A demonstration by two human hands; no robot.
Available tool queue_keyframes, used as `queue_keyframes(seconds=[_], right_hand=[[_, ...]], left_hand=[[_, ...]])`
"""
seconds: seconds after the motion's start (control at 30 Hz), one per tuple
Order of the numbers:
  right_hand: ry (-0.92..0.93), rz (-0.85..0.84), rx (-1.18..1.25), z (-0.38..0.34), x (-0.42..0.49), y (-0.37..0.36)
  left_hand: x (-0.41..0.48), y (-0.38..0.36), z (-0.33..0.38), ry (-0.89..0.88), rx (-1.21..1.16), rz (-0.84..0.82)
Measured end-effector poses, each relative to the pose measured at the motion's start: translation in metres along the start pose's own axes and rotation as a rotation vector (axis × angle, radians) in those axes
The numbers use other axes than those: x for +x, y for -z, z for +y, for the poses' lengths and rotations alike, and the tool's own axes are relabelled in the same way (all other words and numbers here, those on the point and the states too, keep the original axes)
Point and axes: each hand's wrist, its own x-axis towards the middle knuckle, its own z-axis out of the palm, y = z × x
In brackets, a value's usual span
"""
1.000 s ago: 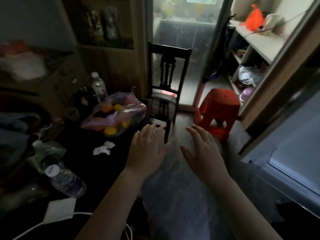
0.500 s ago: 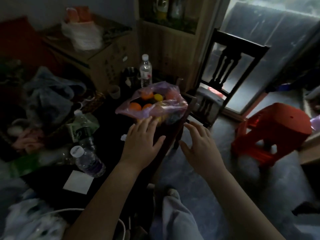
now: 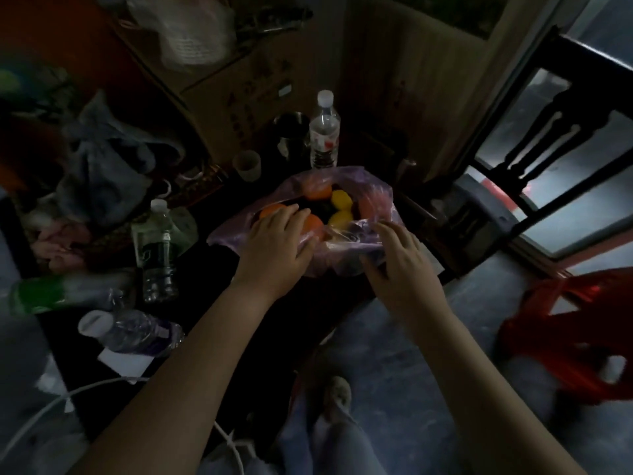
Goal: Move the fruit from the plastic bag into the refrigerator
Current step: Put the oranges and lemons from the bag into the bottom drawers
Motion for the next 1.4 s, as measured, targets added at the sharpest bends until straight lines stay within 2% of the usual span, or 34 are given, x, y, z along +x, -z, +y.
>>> queue_keyframes(seconds=[0.13,0.3,0.53,1.03,1.4], right_hand=[[0.034,-0.046,0.037,0.018,0.044,-0.012],[0.050,-0.089,0.066,0.027,0.093,-0.031],[-0.027,-0.181,0.062,0.045,0.139,-0.077],[-0.121,-0.381,-0.144,0.071,0.151,-0.128],[-0.143,-0.353,-0.090,0.080,0.145,-0.141]], left_hand=[[0.032,-0.016,-0.005,0.103,-0.017,-0.032],[0.067,-0.036,-0.013,0.149,-0.053,-0.057],[0.090,-0.067,-0.028,0.185,-0.076,-0.112],[0.094,-0.113,-0.042,0.252,0.004,-0.267],[0.088,-0.137,-0.042,0.232,0.051,-0.253]])
